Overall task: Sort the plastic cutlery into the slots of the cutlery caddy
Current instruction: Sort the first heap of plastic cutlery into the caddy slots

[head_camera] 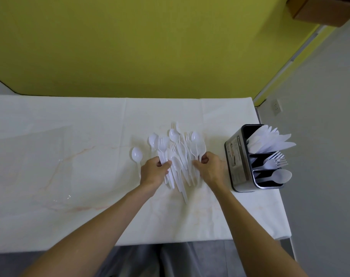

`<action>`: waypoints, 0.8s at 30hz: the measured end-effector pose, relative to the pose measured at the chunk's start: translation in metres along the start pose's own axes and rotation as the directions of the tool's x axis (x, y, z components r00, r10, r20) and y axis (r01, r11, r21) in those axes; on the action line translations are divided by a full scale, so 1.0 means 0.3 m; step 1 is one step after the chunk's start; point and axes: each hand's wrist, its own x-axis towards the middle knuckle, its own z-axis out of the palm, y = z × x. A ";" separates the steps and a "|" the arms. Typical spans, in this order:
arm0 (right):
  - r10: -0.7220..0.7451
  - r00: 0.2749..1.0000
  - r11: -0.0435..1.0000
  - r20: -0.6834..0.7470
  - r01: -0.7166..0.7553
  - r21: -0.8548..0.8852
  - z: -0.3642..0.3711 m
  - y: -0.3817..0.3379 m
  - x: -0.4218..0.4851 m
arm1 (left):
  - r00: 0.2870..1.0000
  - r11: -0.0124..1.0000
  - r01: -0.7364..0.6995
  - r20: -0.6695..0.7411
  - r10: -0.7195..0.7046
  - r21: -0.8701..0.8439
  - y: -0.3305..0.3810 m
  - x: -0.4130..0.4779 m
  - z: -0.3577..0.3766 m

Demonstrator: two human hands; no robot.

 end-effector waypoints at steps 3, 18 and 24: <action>0.032 0.999 0.997 0.021 -0.030 -0.077 0.009 -0.004 -0.009 | 1.000 1.000 0.017 -0.004 -0.017 -0.011 -0.010 0.003 -0.007; 0.090 0.995 0.996 0.039 -0.089 -0.024 0.008 -0.017 0.015 | 1.000 0.997 0.007 -0.028 -0.005 0.080 -0.055 0.022 -0.026; 0.152 0.988 0.986 0.001 -0.152 0.063 -0.005 -0.020 0.023 | 0.998 0.988 -0.047 -0.028 0.052 0.148 -0.057 0.022 -0.038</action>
